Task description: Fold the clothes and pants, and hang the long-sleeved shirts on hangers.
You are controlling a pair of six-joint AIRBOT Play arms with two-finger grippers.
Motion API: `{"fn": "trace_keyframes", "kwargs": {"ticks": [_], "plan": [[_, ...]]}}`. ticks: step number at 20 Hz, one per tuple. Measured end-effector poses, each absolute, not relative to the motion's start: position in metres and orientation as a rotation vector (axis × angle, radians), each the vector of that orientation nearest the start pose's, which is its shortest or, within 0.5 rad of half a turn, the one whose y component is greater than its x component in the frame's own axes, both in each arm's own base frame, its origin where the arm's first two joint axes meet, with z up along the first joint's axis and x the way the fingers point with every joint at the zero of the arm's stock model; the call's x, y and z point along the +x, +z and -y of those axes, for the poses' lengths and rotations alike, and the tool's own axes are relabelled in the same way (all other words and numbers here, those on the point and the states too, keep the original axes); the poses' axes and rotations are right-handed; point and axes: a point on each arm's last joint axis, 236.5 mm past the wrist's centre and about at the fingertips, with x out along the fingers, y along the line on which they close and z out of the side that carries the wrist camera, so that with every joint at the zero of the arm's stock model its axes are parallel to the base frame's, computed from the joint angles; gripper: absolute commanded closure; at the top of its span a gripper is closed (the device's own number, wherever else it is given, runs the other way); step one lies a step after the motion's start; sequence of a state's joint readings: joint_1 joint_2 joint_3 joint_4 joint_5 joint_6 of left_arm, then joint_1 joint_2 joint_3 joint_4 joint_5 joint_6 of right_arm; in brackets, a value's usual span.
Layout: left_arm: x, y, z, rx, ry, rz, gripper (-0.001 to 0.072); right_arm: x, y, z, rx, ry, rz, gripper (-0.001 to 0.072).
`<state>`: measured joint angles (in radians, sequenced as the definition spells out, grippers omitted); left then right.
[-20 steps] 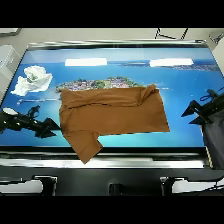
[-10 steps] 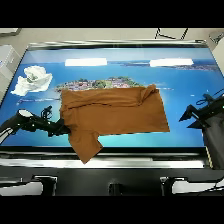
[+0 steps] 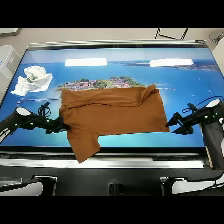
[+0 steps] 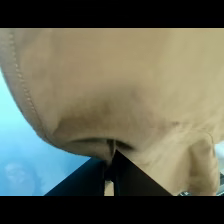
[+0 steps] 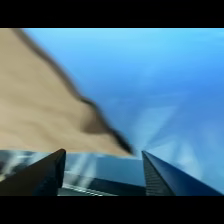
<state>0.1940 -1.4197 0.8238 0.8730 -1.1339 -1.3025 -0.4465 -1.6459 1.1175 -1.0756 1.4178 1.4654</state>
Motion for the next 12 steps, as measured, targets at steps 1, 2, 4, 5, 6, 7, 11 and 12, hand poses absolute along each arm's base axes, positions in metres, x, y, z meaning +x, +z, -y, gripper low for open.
{"fn": "trace_keyframes", "kwargs": {"ticks": [1,2,4,5,6,7,11,12], "plan": [[0.315,-0.091,0.079,-0.706,-0.274,-1.509,0.0682,0.32,-0.102,0.024,0.859,0.059,-1.706,0.0247],[0.316,-0.089,0.078,-0.707,-0.272,-1.507,0.0682,0.325,-0.105,0.019,0.857,0.065,-1.69,0.0397],[0.316,-0.087,0.079,-0.712,-0.269,-1.505,0.0682,0.336,-0.11,0.009,0.825,0.079,-1.661,0.0666],[0.318,-0.085,0.078,-0.71,-0.271,-1.498,0.0683,0.339,-0.109,0.004,0.806,0.095,-1.657,0.0667],[0.323,-0.079,0.077,-0.705,-0.276,-1.483,0.0683,0.344,-0.107,0.001,0.776,0.111,-1.646,0.0667],[0.332,-0.069,0.075,-0.696,-0.281,-1.454,0.0683,0.352,-0.099,0.001,0.745,0.131,-1.626,0.0667],[0.403,0.046,0.055,-0.565,-0.331,-1.138,0.0683,0.414,0.011,0.006,0.599,0.243,-1.352,0.0669],[0.421,0.098,0.048,-0.511,-0.341,-1.009,0.0683,0.433,0.057,0.011,0.533,0.254,-1.226,0.0669]]}}
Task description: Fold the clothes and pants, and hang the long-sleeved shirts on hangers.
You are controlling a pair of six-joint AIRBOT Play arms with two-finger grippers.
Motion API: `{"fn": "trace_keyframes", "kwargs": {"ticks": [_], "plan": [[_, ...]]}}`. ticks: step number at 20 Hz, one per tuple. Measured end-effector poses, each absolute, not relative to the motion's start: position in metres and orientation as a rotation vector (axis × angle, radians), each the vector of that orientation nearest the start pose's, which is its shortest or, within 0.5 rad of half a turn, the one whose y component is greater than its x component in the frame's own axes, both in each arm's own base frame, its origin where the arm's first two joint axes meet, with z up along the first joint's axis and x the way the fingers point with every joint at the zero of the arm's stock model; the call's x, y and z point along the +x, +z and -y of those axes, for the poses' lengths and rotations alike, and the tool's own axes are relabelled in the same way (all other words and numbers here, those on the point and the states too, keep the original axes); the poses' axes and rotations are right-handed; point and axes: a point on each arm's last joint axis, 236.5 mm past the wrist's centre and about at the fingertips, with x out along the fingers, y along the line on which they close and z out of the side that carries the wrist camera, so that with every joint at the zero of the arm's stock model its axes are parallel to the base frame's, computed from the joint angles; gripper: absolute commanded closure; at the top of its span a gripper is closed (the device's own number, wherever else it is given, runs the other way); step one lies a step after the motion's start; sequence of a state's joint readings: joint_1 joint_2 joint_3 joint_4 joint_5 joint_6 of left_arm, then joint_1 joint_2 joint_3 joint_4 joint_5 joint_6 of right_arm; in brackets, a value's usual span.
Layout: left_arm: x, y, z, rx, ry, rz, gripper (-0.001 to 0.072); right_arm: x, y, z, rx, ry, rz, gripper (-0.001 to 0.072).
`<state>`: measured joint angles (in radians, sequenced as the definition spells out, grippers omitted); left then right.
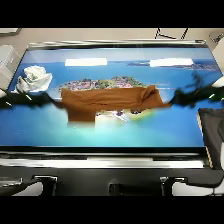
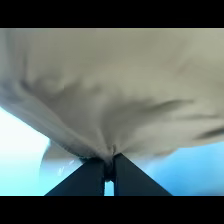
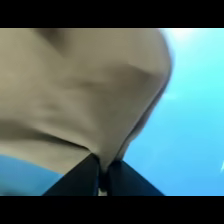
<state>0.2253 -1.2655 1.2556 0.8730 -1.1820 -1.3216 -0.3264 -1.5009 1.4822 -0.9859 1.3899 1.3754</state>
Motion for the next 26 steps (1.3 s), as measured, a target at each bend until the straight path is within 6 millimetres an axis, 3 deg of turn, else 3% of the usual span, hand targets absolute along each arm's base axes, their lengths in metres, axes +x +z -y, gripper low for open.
{"fn": "trace_keyframes", "kwargs": {"ticks": [2,3,5,6,7,9,12,14,17,19,20,22,24,26], "plan": [[0.441,0.232,0.036,-0.379,-0.354,-0.691,0.0683,0.458,0.176,0.02,0.372,0.25,-0.903,0.0669],[0.435,0.305,0.032,-0.308,-0.35,-0.52,0.0682,0.457,0.242,0.025,0.283,0.221,-0.731,0.0669],[0.394,0.421,0.036,-0.185,-0.344,-0.25,0.0682,0.425,0.35,0.03,0.144,0.153,-0.464,0.0668],[0.367,0.457,0.04,-0.138,-0.339,-0.162,0.0682,0.402,0.387,0.028,0.098,0.126,-0.377,0.0668],[0.339,0.488,0.046,-0.105,-0.332,-0.082,0.0682,0.376,0.419,0.026,0.059,0.098,-0.303,0.0668],[0.289,0.525,0.056,-0.065,-0.32,0.032,0.0683,0.329,0.461,0.022,0.01,0.043,-0.194,0.0669],[0.231,0.569,0.065,-0.036,-0.298,0.199,0.0683,0.274,0.51,0.02,-0.009,-0.033,-0.03,0.0669],[0.208,0.587,0.067,-0.025,-0.28,0.279,0.0682,0.248,0.535,0.019,-0.003,-0.062,0.065,0.0669],[0.205,0.591,0.064,-0.021,-0.265,0.293,0.0682,0.239,0.543,0.021,0.013,-0.081,0.099,0.0669],[0.231,0.568,0.06,-0.045,-0.275,0.193,0.0683,0.255,0.523,0.026,0.044,-0.08,0.014,0.0671],[0.255,0.544,0.058,-0.067,-0.286,0.096,0.0683,0.272,0.501,0.029,0.068,-0.075,-0.073,0.0672],[0.305,0.477,0.053,-0.128,-0.319,-0.14,0.0683,0.315,0.428,0.036,0.137,-0.048,-0.349,0.0672],[0.355,0.384,0.05,-0.208,-0.351,-0.417,0.0683,0.355,0.338,0.037,0.2,-0.005,-0.661,0.0672],[0.392,0.283,0.051,-0.292,-0.363,-0.661,0.0682,0.386,0.247,0.026,0.238,0.043,-0.933,0.067]]}}
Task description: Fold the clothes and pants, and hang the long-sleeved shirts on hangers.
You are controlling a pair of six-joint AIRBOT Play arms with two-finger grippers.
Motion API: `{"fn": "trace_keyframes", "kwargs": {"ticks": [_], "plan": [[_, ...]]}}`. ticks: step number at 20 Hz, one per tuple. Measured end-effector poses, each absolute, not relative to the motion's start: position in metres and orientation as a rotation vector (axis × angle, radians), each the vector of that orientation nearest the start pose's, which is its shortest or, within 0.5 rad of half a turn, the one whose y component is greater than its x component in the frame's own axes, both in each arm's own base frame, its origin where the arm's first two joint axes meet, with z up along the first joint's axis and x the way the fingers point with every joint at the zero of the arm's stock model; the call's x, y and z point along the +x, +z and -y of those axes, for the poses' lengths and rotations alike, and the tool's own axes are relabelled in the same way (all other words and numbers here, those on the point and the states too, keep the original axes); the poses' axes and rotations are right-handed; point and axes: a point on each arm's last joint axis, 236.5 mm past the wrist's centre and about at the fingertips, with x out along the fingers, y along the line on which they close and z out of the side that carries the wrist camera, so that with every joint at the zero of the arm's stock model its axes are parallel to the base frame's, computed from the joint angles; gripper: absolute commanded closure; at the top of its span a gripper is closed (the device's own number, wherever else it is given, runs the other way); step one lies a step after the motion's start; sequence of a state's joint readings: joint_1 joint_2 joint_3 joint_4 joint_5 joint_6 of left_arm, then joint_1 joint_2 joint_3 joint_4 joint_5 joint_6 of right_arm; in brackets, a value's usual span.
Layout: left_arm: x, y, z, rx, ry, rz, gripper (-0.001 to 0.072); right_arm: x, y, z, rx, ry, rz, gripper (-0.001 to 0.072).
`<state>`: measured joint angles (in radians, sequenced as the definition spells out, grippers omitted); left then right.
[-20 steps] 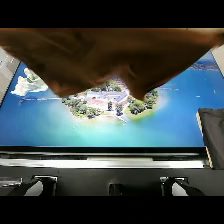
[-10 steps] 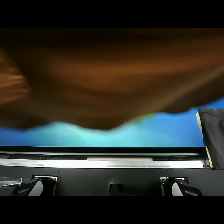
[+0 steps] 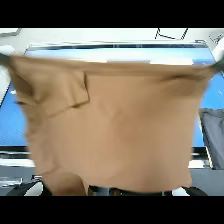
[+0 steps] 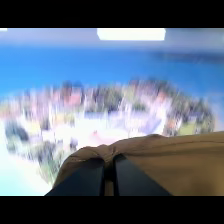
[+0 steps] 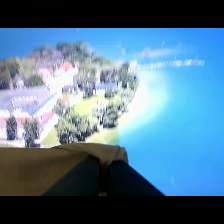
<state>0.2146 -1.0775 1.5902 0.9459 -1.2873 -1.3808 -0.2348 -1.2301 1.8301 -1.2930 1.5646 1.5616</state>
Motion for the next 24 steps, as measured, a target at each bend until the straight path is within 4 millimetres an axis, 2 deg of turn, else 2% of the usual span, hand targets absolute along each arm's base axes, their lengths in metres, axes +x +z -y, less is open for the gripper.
{"fn": "trace_keyframes", "kwargs": {"ticks": [2,4,5,6,8,12,15,18,20,22,24], "plan": [[0.415,0.187,0.057,-0.376,-0.36,-0.852,0.0682,0.41,0.156,0.012,0.262,0.054,-1.152,0.067],[0.432,0.107,0.063,-0.445,-0.337,-0.987,0.0682,0.434,0.084,0.0,0.314,0.032,-1.265,0.067],[0.442,0.075,0.064,-0.471,-0.323,-1.025,0.0682,0.446,0.057,-0.003,0.337,0.015,-1.288,0.0669],[0.452,0.054,0.065,-0.493,-0.309,-1.04,0.0682,0.46,0.034,-0.005,0.364,-0.001,-1.282,0.0669],[0.477,0.024,0.062,-0.532,-0.275,-1.032,0.0682,0.494,0.01,-0.005,0.406,-0.025,-1.199,0.0668],[0.53,0.006,0.055,-0.555,-0.203,-0.91,0.0681,0.56,0.009,0.008,0.447,-0.07,-0.933,0.0669],[0.559,0.001,0.053,-0.546,-0.151,-0.811,0.0681,0.585,0.003,0.016,0.461,-0.095,-0.839,0.0669],[0.569,-0.013,0.062,-0.537,-0.141,-0.798,0.0684,0.586,-0.023,0.018,0.489,-0.12,-0.874,0.0669],[0.568,-0.015,0.065,-0.54,-0.152,-0.816,0.0684,0.58,-0.031,0.02,0.51,-0.135,-0.916,0.067],[0.556,-0.006,0.062,-0.541,-0.183,-0.861,0.0684,0.566,-0.024,0.025,0.501,-0.131,-0.972,0.0669],[0.531,0.006,0.059,-0.519,-0.235,-0.948,0.0684,0.539,-0.015,0.027,0.452,-0.102,-1.074,0.0669]]}}
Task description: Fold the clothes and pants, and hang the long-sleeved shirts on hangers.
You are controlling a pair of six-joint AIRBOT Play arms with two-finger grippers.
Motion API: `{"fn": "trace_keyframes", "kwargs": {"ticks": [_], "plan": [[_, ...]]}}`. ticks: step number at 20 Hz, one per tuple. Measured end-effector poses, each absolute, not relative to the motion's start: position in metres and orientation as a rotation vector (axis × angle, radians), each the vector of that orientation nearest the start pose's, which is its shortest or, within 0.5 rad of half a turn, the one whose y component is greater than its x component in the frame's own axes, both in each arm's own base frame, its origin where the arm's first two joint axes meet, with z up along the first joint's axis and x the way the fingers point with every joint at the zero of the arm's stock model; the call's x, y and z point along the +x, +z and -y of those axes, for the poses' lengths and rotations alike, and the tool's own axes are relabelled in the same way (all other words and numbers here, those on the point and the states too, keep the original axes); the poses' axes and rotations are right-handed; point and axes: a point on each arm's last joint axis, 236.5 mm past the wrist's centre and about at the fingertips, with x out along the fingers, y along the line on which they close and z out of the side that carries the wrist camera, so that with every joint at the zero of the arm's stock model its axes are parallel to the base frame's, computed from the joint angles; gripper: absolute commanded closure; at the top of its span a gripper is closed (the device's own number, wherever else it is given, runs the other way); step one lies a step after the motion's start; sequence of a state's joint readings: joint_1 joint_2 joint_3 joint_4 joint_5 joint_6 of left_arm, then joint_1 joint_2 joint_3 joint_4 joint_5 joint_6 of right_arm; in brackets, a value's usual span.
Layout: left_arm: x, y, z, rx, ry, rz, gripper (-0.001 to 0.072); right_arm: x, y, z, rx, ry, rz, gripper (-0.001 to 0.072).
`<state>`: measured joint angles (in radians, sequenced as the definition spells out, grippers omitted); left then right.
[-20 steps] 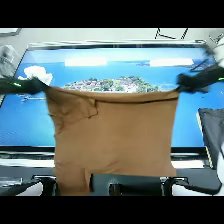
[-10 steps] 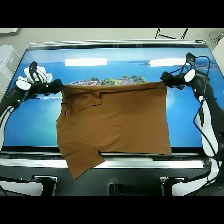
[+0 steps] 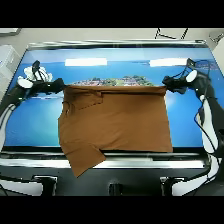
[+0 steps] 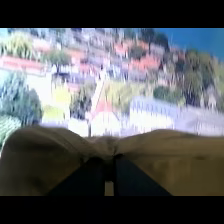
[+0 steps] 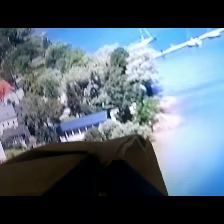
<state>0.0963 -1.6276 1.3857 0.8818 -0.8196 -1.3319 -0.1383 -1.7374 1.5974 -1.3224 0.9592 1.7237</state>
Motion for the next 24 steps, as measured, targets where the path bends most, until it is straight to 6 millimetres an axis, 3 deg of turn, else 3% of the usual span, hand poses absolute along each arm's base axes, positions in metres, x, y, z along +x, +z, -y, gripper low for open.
{"fn": "trace_keyframes", "kwargs": {"ticks": [3,7,11,15,16,17,18,19,21,22,24], "plan": [[0.469,0.001,0.053,-0.447,-0.287,-1.176,0.0683,0.479,-0.018,0.023,0.379,-0.054,-1.305,0.0669],[0.403,-0.031,0.05,-0.416,-0.29,-1.429,0.0683,0.414,-0.044,0.02,0.315,-0.01,-1.551,0.0669],[0.368,-0.056,0.051,-0.421,-0.28,-1.545,0.0682,0.395,-0.059,0.02,0.291,0.008,-1.617,0.0668],[0.357,-0.068,0.053,-0.422,-0.273,-1.577,0.068,0.392,-0.063,0.018,0.306,0.005,-1.627,0.0668],[0.358,-0.069,0.054,-0.428,-0.272,-1.573,0.0625,0.391,-0.063,0.017,0.316,0.003,-1.629,0.0613],[0.361,-0.068,0.056,-0.439,-0.273,-1.563,0.0457,0.391,-0.063,0.015,0.328,-0.001,-1.629,0.0396],[0.363,-0.066,0.056,-0.452,-0.275,-1.552,0.0237,0.391,-0.062,0.015,0.342,-0.009,-1.629,0.026],[0.368,-0.063,0.055,-0.471,-0.269,-1.539,0.0189,0.39,-0.059,0.016,0.36,-0.017,-1.633,0.0221],[0.377,-0.048,0.046,-0.498,-0.261,-1.511,0.019,0.385,-0.046,0.024,0.394,-0.032,-1.649,0.0185],[0.376,-0.04,0.039,-0.509,-0.258,-1.516,0.019,0.38,-0.037,0.032,0.412,-0.042,-1.661,0.0152],[0.363,-0.027,0.021,-0.522,-0.243,-1.552,0.0191,0.364,-0.02,0.055,0.463,-0.078,-1.681,0.0152]]}}
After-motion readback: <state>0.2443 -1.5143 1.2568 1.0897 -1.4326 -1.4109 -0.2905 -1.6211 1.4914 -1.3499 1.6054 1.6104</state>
